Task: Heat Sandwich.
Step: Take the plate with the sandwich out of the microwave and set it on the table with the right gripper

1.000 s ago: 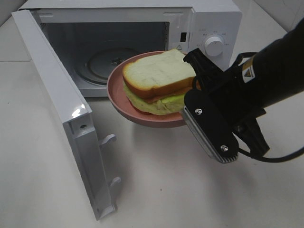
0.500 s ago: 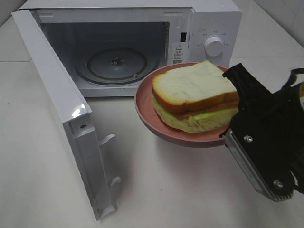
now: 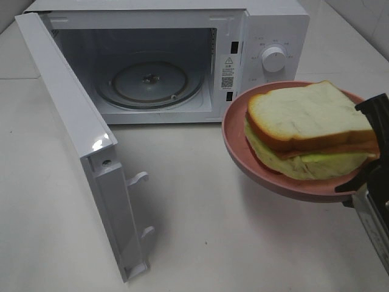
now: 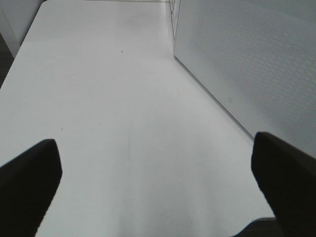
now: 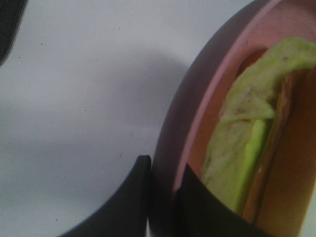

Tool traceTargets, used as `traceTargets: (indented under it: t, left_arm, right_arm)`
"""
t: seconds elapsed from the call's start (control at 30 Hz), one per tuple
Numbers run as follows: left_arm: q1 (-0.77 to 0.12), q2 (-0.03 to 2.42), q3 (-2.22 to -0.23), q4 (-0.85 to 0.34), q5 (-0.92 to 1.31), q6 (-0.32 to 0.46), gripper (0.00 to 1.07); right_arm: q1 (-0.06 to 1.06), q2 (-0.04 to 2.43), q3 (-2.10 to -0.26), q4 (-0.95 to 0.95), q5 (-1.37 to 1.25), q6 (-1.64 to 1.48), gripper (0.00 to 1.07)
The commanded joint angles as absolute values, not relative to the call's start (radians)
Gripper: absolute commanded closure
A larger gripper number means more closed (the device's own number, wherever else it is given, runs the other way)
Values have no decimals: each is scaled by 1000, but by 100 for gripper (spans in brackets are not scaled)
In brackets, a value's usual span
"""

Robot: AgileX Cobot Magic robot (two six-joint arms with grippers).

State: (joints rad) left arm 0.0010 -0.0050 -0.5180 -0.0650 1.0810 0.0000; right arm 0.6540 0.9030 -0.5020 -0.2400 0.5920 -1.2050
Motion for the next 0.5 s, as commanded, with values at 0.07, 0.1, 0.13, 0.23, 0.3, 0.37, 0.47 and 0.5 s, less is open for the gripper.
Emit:
traceTargets:
  t: [0.07,0.1,0.13,0.23,0.3,0.37,0.47,0.5]
  left_arm:
    - [0,-20,-518,-63,1070,-10,6]
    - [0,-20,-518,-63,1070,-10,6]
    - [0,-20,-518,-63,1070,-10,6]
    - [0,-20,-518,-63,1070,-10,6]
    - [0,-20,-518,-63,1070,-10,6]
    - [0,-20,-518,-63,1070,-10,6]
    - [0,-20,-518,-63,1070,-10,6]
    - [0,-20,-518,-63,1070,-10,6]
  right_arm:
    - [654,884,-501,-311,611,-1104,107]
    - [654,884,-501,-334,620,-1071,107]
    - [654,884,-501,-372,629,-1014,107]
    - [654,884,-501,-412,629,-946,107]
    - [654,884,-501,-463,634,-854,107]
    - [654,884,-501,-472,638,-832,107]
    - [654,884,-501,-517,674,-732,107]
    - [654,884,-501,-527,683,-713,107]
